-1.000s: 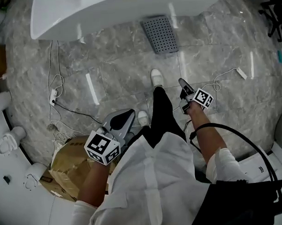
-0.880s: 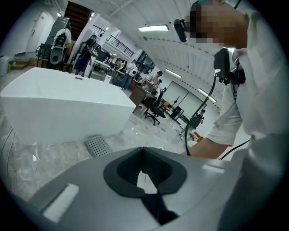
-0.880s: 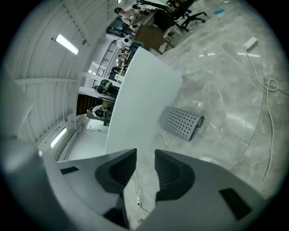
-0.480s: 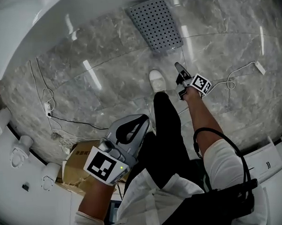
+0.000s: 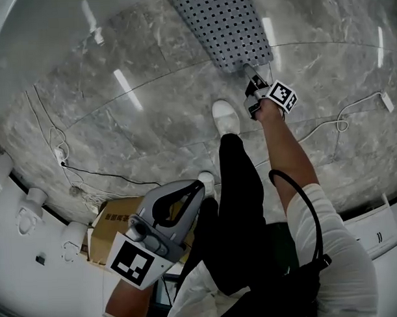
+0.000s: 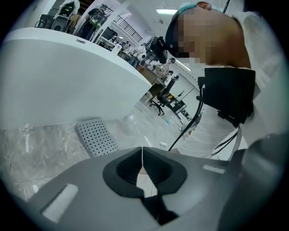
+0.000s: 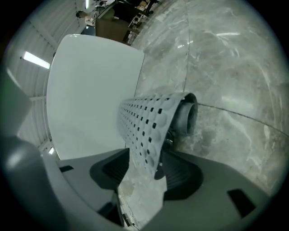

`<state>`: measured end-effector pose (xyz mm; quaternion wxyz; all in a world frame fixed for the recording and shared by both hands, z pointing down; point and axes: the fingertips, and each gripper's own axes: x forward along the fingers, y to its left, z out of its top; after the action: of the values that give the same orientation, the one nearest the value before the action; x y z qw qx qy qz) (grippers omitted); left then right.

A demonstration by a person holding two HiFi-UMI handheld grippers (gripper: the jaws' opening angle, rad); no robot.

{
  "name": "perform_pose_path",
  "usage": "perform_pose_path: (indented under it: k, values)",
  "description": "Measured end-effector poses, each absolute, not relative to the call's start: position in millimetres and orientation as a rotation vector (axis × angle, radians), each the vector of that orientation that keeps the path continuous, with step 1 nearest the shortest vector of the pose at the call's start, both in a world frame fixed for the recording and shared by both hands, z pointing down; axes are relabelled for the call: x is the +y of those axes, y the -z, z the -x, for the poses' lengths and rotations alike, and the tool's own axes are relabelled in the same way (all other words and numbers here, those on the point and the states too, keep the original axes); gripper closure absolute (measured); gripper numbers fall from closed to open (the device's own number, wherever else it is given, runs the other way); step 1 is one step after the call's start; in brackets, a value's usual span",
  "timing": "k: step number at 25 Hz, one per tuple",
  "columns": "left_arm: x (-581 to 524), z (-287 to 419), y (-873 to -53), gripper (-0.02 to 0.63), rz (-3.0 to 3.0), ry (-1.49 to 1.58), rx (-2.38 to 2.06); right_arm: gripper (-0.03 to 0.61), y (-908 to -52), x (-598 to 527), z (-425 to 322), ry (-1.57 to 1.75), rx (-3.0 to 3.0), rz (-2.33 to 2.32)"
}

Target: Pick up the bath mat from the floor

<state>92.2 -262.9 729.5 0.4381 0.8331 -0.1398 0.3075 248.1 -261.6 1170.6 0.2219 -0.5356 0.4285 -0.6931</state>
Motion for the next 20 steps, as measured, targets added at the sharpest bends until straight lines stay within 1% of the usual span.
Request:
perform_pose_path:
  k: [4,8,9,11,12,13,15,20]
  values:
    - [-270,-88,-747,0.607,-2.057,-0.775,-0.343,0.380,-1201,-279,-245,1.893,1.180,1.461]
    - [-270,-77,-759,0.607,-2.042,-0.780,-0.352,0.382,-1206,-309,-247,1.821,1.181,1.403]
    - [-269,-75,-760,0.607,-2.038,-0.780,-0.353,0.392,-1205,-317,-250,1.801,1.183,1.403]
    - [-269,-73,-761,0.607,-2.035,-0.772,-0.360,0.457,-1201,-326,-256,1.779,1.178,1.409]
    - [-269,-73,-760,0.607,-2.035,-0.767,-0.364,0.506,-1198,-327,-258,1.773,1.184,1.414]
    - [-269,-73,-758,0.607,-2.034,-0.763,-0.367,0.531,-1194,-327,-261,1.769,1.192,1.422]
    - [-273,-74,-751,0.607,-2.034,-0.752,-0.376,0.550,-1183,-328,-264,1.763,1.204,1.428]
    - [-279,-80,-723,0.607,-2.075,-0.713,-0.385,0.557,-1142,-341,-270,1.757,1.263,1.464]
